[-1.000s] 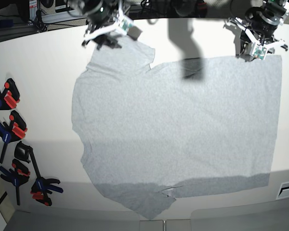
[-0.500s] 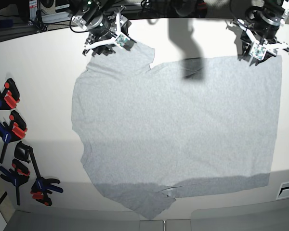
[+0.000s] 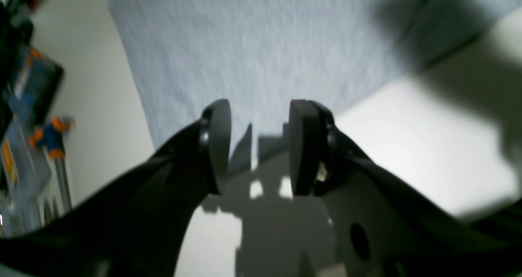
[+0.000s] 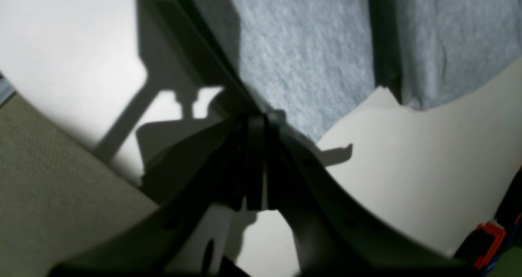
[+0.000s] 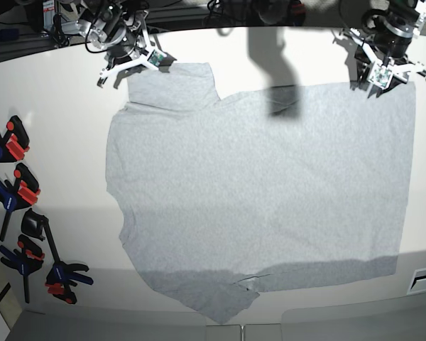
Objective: Fold the T-shirt properly
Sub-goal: 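Move the left gripper to the shirt corner and grasp it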
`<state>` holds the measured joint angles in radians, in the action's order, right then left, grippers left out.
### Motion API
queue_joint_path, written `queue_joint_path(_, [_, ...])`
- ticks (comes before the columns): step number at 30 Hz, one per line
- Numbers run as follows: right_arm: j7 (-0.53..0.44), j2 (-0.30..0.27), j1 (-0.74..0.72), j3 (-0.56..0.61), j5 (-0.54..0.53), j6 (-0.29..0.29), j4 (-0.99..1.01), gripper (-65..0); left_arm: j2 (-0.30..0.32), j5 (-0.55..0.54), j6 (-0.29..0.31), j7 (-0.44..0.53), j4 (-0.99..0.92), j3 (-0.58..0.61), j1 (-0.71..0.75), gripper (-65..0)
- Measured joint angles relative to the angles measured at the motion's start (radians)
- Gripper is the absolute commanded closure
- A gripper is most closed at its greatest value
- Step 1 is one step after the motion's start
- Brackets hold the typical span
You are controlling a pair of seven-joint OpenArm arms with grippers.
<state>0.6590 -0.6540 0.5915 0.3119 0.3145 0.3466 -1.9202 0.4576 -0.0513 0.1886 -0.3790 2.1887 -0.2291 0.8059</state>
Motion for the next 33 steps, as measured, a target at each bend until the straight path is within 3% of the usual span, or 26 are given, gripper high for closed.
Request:
queue_joint_path(7, [-0.023,0.0,0.001,0.003,0.003,0.0,0.002,0.0,0.0,0.0,0.001,0.039,0.0,0.0,0.0,-22.2])
queue_joint_path(10, [-0.023,0.0,-0.002,0.003,0.003,0.0,0.002,0.0,0.0,0.006,0.004,-0.019,0.0,0.0,-0.001,-22.2])
queue_joint_path(13, [-0.023,0.0,-0.002,0.003,0.003,0.0,0.002,0.0,0.004,0.121,0.006,-0.052,-0.013,0.0,-0.001,-22.2])
queue_joint_path(15, [-0.022,0.0,-0.002,0.003,0.003,0.0,0.002,0.0,0.042,0.166,0.049,-0.051,-0.057,0.0,-0.002,-22.2])
queue_joint_path(19, [0.004,0.003,-0.005,0.007,0.002,-0.003,0.002,0.0,0.199,0.13,0.204,-0.037,-0.206,0.006,-0.001,-22.2])
queue_joint_path(23, [0.011,0.003,-0.005,0.007,0.0,-0.003,0.001,0.0,0.293,0.219,0.205,0.082,-0.356,0.012,0.0,-22.2])
queue_joint_path(25, [0.012,0.006,-0.005,0.007,0.0,-0.004,0.001,0.0,0.319,0.23,0.206,0.075,-0.402,0.014,-0.012,-22.2])
queue_joint_path(28, [0.016,0.006,-0.004,0.007,-0.001,-0.003,0.001,0.0,0.324,0.233,0.205,0.018,-0.456,0.016,-0.042,-22.2])
queue_joint_path(33, [0.015,0.006,-0.004,0.015,0.0,-0.004,0.0,0.0,0.321,0.232,0.206,0.061,-0.496,0.019,-0.081,-22.2])
